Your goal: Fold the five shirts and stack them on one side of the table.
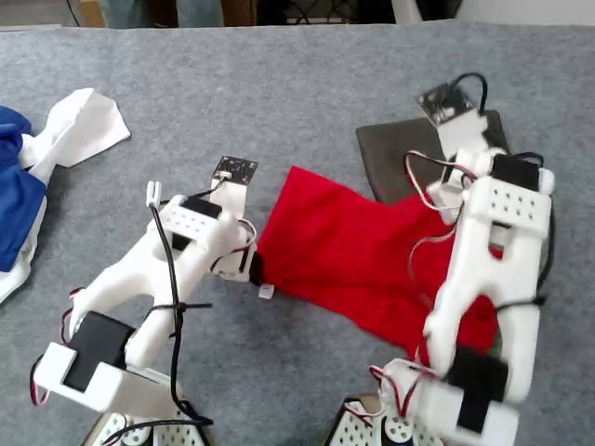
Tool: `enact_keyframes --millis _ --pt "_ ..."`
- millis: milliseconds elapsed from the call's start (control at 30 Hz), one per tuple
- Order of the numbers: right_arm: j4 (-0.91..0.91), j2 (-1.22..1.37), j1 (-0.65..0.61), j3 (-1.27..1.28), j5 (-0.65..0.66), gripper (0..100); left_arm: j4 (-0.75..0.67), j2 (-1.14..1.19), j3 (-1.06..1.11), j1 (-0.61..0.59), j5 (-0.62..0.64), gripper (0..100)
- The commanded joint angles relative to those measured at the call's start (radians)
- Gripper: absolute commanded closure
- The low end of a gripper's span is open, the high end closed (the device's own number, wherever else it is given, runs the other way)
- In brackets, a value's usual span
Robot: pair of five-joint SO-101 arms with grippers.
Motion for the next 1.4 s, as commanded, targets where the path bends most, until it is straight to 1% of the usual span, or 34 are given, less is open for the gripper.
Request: enact_keyframes --millis 0,67,167,267,367,433,533,600,700,800,1000,1100,1233,1367 --pt "0.014 -0.245 -0.058 -0.108 -0.048 98.5 0.17 -0.011 -0.173 -0.087 0.0 77" --pt "0.008 -0.346 -0.091 -0.157 -0.098 98.5 0.285 -0.011 -0.309 -0.13 0.0 77" --pt "-0.026 -0.447 -0.129 -0.271 -0.216 98.5 0.437 -0.011 -0.522 -0.197 -0.028 77" --pt "-0.114 -0.476 -0.129 -0.4 -0.338 98.5 0.572 -0.011 -0.72 -0.248 -0.072 77" --pt "-0.229 -0.472 -0.107 -0.475 -0.404 98.5 0.68 -0.011 -0.883 -0.263 -0.094 77" --pt "-0.358 -0.443 -0.055 -0.473 -0.437 98.5 0.724 -0.011 -0.958 -0.255 -0.107 77" --pt "-0.535 -0.34 0.035 -0.481 -0.459 98.5 0.733 -0.012 -1.004 -0.223 -0.114 77" --pt "-0.583 -0.255 0.091 -0.492 -0.45 98.5 0.733 -0.011 -1.0 -0.186 -0.114 77" --pt "-0.569 -0.127 0.147 -0.484 -0.407 98.5 0.729 -0.011 -0.958 -0.088 -0.114 77" --pt "-0.508 -0.012 0.201 -0.453 -0.347 98.5 0.671 -0.003 -0.898 0.035 -0.114 77" --pt "-0.486 0.202 0.351 -0.337 -0.184 98.5 0.456 -0.003 -0.731 0.237 -0.115 77" --pt "-0.486 0.311 0.434 -0.298 -0.107 98.5 0.334 -0.003 -0.668 0.318 -0.115 77" --pt "-0.486 0.43 0.543 -0.297 -0.064 98.5 0.167 -0.002 -0.645 0.415 -0.11 77" --pt "-0.486 0.524 0.62 -0.295 -0.031 98.5 0.04 0.002 -0.647 0.478 -0.123 76"
